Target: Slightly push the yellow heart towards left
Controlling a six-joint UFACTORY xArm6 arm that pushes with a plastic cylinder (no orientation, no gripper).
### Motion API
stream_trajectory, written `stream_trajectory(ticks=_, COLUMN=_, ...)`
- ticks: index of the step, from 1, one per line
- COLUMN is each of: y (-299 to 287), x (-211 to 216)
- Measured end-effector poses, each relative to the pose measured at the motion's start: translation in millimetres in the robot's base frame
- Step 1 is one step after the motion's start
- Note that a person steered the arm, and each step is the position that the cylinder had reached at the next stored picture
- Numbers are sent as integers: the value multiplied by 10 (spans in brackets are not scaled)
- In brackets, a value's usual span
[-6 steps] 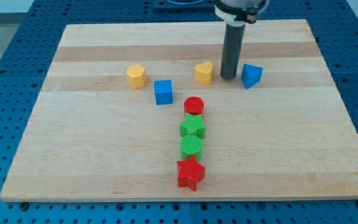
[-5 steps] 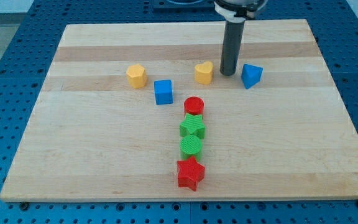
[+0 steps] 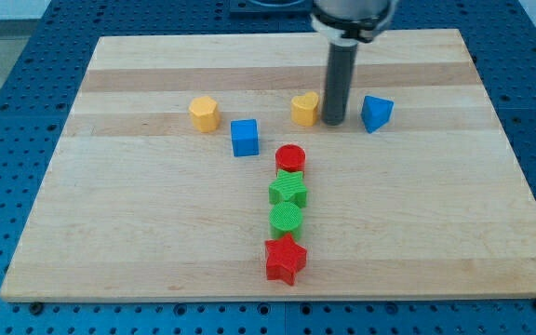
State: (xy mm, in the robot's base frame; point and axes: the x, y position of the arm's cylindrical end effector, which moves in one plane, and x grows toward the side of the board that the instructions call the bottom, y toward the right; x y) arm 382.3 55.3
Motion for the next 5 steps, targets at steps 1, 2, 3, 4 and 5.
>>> stream_trajectory(ticks=1, y=-501, x=-1)
stream_trajectory(ticks=2, y=-911, x=-1)
stream_trajectory(ticks=3, y=-1185, x=-7)
stream_trajectory(ticks=4, y=-1327, x=-50)
stream_trajectory(ticks=5, y=-1372, x=-67)
